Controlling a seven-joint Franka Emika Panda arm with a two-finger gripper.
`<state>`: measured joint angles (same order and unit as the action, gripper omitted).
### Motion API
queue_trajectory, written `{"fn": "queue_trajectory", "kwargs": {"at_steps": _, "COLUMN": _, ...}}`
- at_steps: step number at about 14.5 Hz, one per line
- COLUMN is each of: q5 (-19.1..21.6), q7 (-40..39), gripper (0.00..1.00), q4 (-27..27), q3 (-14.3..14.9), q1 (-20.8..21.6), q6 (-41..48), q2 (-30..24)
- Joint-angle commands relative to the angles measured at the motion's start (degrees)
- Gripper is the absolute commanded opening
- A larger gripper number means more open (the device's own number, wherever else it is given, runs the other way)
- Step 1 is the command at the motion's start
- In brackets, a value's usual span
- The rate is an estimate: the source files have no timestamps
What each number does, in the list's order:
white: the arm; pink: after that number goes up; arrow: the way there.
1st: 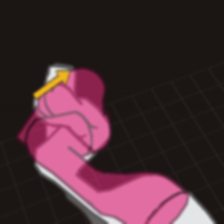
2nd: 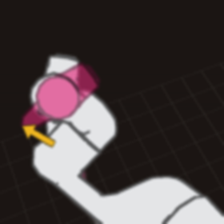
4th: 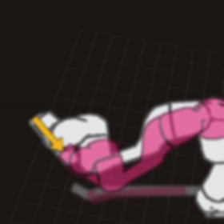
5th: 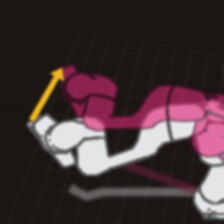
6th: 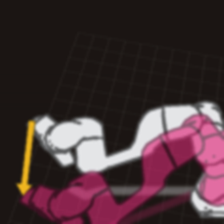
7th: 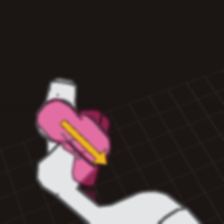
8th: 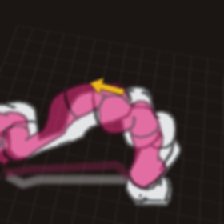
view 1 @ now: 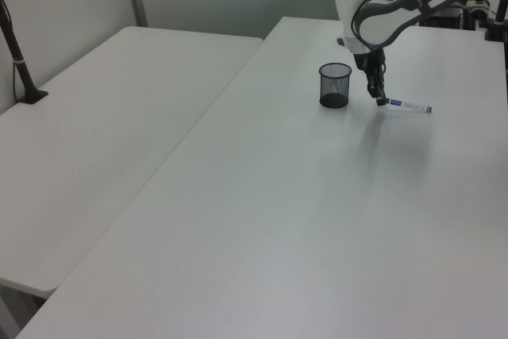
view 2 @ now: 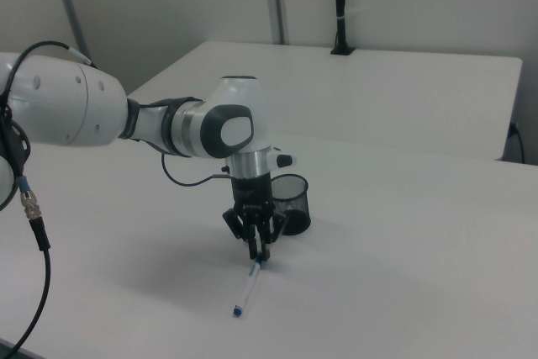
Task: Remove the marker
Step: 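Carry the held marker away from the cup and raise it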
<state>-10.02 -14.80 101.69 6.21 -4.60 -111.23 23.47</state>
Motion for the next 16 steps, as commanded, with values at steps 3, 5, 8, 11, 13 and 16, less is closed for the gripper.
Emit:
{"fn": "queue_trajectory", "kwargs": {"at_steps": 3, "q5": 0.3, "q7": 2.9, "gripper": 0.74, "q4": 1.7, "q3": 0.1, "q1": 0.2, "q6": -4.4, "q2": -0.8}}
{"fn": "queue_trajectory", "kwargs": {"at_steps": 5, "q5": 0.3, "q7": 3.3, "gripper": 0.81, "q4": 1.6, "q3": 0.1, "q1": 0.2, "q6": -4.0, "q2": -1.8}}
{"fn": "queue_trajectory", "kwargs": {"at_steps": 8, "q5": 0.3, "q7": 5.5, "gripper": 0.96, "q4": 1.6, "q3": -0.1, "q1": 1.3, "q6": -2.8, "q2": -6.8}}
{"fn": "queue_trajectory", "kwargs": {"at_steps": 11, "q5": 0.3, "q7": 11.6, "gripper": 1.00, "q4": 0.8, "q3": -0.2, "q1": 4.8, "q6": 1.7, "q2": -14.5}}
{"fn": "queue_trajectory", "kwargs": {"at_steps": 13, "q5": 1.7, "q7": 13.8, "gripper": 1.00, "q4": 0.6, "q3": -0.2, "q1": 7.1, "q6": 7.0, "q2": -19.0}}
{"fn": "queue_trajectory", "kwargs": {"at_steps": 16, "q5": 4.8, "q7": 17.4, "gripper": 1.00, "q4": -3.2, "q3": -0.2, "q1": 9.2, "q6": 14.4, "q2": -21.0}}
